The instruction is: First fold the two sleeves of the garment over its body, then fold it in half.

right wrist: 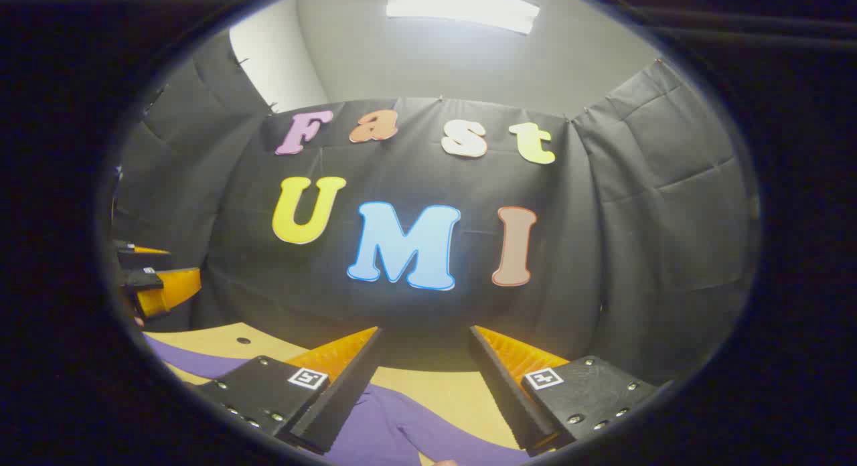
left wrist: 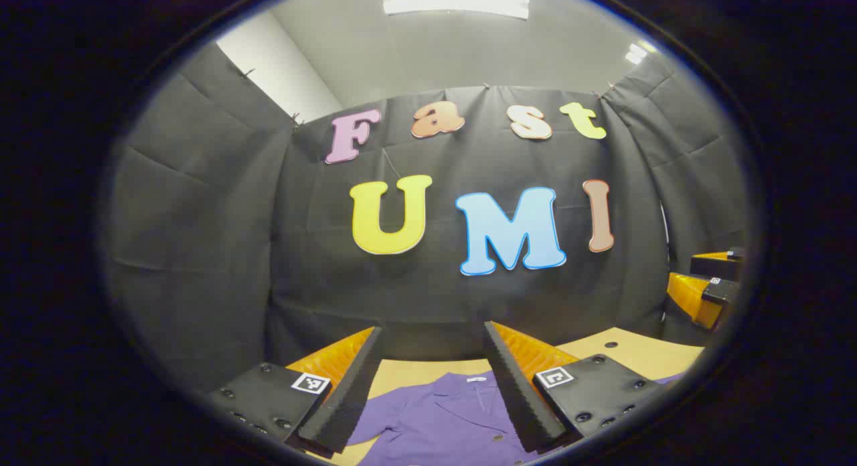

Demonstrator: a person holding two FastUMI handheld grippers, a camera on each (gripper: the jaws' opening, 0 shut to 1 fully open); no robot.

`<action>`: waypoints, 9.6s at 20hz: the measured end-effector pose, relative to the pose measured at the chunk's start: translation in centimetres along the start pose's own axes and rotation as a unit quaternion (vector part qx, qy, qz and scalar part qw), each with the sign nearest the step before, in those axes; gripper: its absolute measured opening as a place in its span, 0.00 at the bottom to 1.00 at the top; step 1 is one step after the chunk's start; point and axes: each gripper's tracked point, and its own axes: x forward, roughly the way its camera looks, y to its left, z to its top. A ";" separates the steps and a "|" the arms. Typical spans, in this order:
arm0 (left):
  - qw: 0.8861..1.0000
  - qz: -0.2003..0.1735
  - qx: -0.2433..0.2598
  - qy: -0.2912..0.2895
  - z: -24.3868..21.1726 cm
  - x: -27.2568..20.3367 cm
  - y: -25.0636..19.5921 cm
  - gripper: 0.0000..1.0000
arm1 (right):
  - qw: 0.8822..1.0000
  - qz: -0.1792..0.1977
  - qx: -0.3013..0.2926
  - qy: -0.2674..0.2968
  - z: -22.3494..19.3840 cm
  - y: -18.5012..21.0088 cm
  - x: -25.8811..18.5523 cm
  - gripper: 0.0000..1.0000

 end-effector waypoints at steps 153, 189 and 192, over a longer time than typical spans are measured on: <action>0.880 0.384 -0.113 0.257 -30.3 -13.7 33.5 0.99 | 0.921 0.251 0.022 0.298 -16.8 30.2 8.9 0.99; 0.882 0.323 -0.208 0.271 -27.7 -6.9 27.5 0.07 | 0.930 0.186 0.053 0.313 -15.6 16.4 3.0 0.99; 0.901 0.284 -0.206 0.254 -25.8 -3.3 23.3 0.07 | 0.930 0.166 0.066 0.321 -16.3 13.3 2.7 0.99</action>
